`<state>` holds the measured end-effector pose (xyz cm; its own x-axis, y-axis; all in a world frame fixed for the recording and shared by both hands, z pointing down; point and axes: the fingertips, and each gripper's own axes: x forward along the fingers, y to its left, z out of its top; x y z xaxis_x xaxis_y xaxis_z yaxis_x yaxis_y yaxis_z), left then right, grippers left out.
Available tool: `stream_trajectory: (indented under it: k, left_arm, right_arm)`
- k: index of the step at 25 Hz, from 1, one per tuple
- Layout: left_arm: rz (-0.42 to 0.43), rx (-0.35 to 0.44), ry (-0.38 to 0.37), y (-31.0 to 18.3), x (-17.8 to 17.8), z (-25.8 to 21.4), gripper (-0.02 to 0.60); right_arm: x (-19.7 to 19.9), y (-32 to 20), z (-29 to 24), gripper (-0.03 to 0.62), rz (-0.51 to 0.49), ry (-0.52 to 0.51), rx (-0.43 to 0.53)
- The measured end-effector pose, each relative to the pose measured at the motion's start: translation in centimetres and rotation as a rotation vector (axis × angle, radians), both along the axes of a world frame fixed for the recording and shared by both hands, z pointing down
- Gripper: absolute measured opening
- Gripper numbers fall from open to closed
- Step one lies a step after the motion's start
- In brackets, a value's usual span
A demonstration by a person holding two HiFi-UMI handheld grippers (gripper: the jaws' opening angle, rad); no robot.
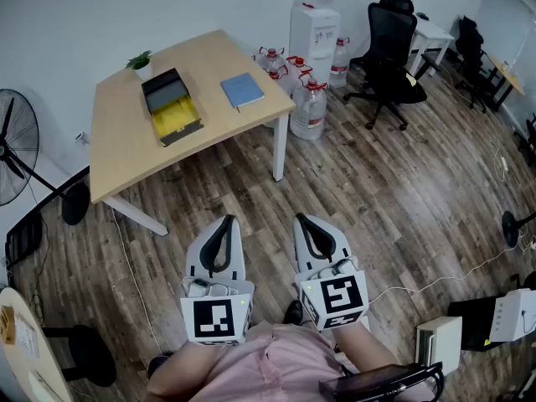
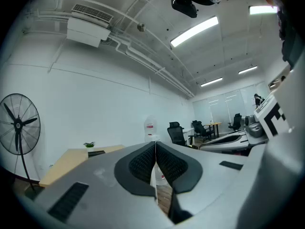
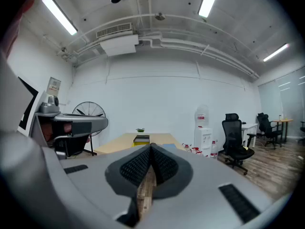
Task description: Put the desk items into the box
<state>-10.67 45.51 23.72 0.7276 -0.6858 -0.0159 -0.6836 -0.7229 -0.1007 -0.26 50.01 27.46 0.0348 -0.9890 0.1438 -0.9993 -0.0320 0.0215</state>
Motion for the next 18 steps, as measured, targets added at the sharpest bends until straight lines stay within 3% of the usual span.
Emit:
stream_trajectory:
  k: [15, 18]
  left_arm:
    - [-0.051, -0.046, -0.008, 1.5, 7.2, 1.9, 0.014]
    - [-0.058, -0.072, -0.039, 0.6, 7.9, 3.1, 0.012]
  right_arm:
    - [6.7, 1.0, 1.9, 0.002, -0.074, 0.018, -0.02]
    - [7.8, -0.1, 2.8, 0.002, -0.076, -0.003, -0.035]
